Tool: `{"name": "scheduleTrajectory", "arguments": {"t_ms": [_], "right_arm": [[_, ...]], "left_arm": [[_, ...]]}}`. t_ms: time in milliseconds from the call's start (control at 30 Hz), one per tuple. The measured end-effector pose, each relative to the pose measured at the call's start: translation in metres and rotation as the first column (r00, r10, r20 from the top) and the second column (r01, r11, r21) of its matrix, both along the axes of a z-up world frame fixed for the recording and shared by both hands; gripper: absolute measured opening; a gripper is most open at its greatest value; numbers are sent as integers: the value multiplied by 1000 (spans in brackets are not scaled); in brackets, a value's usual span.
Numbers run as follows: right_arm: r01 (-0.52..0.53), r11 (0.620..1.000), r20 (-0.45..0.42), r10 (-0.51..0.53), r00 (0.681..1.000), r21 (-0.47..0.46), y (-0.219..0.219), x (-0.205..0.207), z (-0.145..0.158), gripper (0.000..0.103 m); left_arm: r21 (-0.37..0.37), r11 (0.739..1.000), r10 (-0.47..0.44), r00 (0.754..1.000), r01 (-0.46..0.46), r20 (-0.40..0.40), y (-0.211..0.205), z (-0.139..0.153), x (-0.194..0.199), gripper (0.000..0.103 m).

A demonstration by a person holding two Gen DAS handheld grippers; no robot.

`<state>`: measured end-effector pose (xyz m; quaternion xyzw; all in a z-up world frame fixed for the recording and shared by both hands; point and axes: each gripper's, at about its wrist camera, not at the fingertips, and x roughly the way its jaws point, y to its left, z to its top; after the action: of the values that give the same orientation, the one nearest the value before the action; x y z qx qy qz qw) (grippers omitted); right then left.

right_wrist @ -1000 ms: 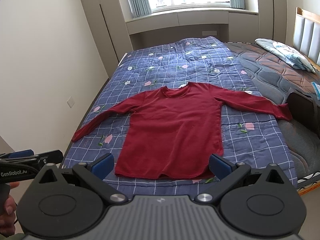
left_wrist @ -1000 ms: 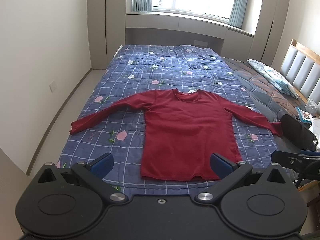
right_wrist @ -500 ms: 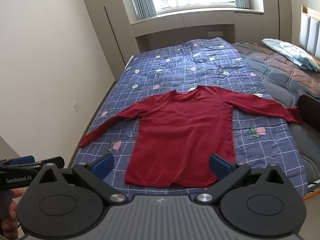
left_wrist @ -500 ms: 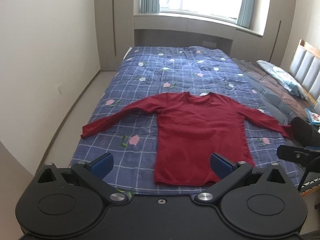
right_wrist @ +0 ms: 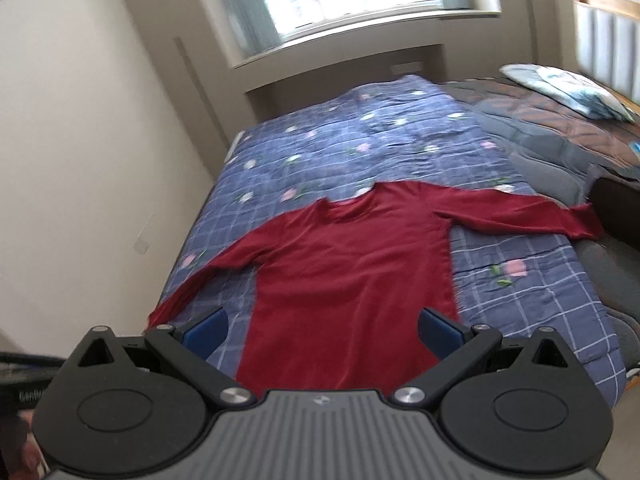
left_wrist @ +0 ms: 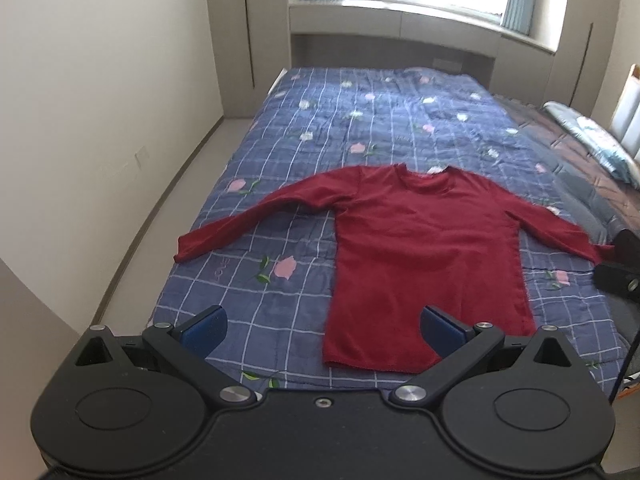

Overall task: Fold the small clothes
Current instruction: 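Grasp the red sweater's sleeve cuff with the right gripper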

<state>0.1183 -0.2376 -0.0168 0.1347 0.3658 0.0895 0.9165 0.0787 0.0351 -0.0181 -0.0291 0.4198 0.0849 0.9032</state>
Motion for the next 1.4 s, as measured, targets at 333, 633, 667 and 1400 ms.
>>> {"name": "scheduleTrajectory", "arguments": {"t_ms": [333,633,667,1400], "right_arm": [[279,960,-68,-280,958,-27,-108,79,-40,103],[451,889,-134,-457,879,-75,-233,174,-110,103],[466,881,-140,-473,870,-79,-246,183,-120,103],[667,737,-239,-672,701,-115,-407,283,-315,103]], "left_arm": [[5,995,98,989,-98,-111,-33,-25,91,102],[-8,997,70,986,-72,-153,-115,-73,219,102],[-10,998,63,986,-65,-153,-126,-80,234,102],[60,982,-140,910,177,-391,-290,-270,233,102]]}}
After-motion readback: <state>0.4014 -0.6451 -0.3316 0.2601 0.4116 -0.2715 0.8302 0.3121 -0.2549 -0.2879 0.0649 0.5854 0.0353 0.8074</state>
